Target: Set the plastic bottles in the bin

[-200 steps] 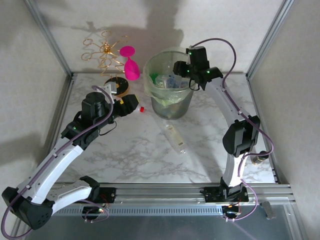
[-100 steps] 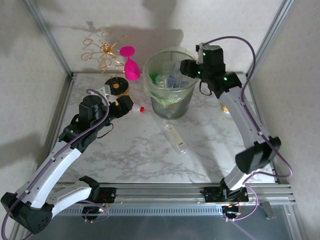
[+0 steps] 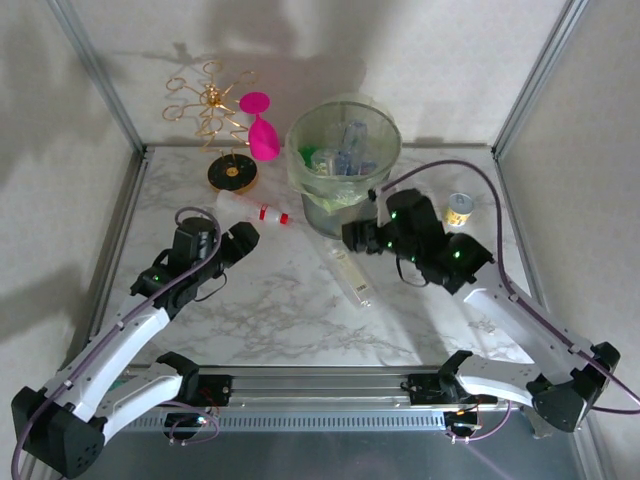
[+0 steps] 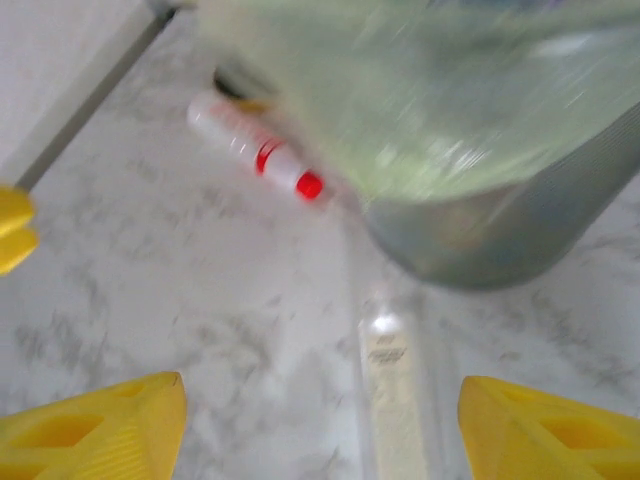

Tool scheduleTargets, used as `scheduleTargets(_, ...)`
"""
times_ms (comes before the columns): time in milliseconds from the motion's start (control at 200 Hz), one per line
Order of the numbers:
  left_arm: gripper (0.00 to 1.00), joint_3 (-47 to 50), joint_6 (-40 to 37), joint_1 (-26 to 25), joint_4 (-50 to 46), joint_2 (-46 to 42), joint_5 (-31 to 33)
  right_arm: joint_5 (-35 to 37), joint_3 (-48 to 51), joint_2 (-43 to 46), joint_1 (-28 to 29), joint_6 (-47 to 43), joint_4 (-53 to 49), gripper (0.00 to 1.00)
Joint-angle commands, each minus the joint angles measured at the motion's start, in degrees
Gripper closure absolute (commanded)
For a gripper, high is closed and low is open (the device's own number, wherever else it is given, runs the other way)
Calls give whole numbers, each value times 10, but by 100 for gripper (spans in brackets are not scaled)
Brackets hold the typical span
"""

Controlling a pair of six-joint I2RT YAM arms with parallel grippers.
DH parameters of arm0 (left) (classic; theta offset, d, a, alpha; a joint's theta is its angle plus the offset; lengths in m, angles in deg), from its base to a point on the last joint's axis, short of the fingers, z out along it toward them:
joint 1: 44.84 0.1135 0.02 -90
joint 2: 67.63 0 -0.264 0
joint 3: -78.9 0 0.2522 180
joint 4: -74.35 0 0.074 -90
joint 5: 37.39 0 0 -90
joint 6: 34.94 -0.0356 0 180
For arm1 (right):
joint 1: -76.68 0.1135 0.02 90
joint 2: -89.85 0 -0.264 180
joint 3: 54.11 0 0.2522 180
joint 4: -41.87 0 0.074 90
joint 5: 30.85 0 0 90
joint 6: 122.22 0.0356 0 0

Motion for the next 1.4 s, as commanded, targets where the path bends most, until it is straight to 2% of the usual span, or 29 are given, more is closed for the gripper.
scheduleTargets(0, 22, 17, 14, 7, -8, -21, 16, 34, 27, 17, 42, 36, -37, 27)
scheduleTargets(250, 22, 48, 20, 8, 14, -15, 9, 47, 72, -59, 131, 83, -84, 24)
scheduleTargets(310, 22, 55, 23, 8, 26, -13, 3, 43, 78, -81, 136, 83, -76, 21)
scheduleTargets(401, 22, 60, 23, 9, 38, -6, -3, 26, 92, -95, 136, 73, -47, 9)
scheduleTargets(566, 22, 61, 13, 10, 44, -5, -5, 30, 87, -149, 133, 56, -33, 8)
scheduleTargets(701, 22, 69, 8, 12, 49, -11, -9, 22, 97, -181, 108, 46, -15, 8)
scheduleTargets(926, 22, 82, 3, 12, 65, -9, -18, 52, 95, -218, 66, 15, 6, 8)
scheduleTargets(1192, 22, 83, -3, 14, 74, -2, -26, 37, 99, -284, 12, -15, 59, 10)
scheduleTargets(1392, 22, 82, -7, 15, 77, 0, -34, 20, 101, -333, -5, -29, 91, 14)
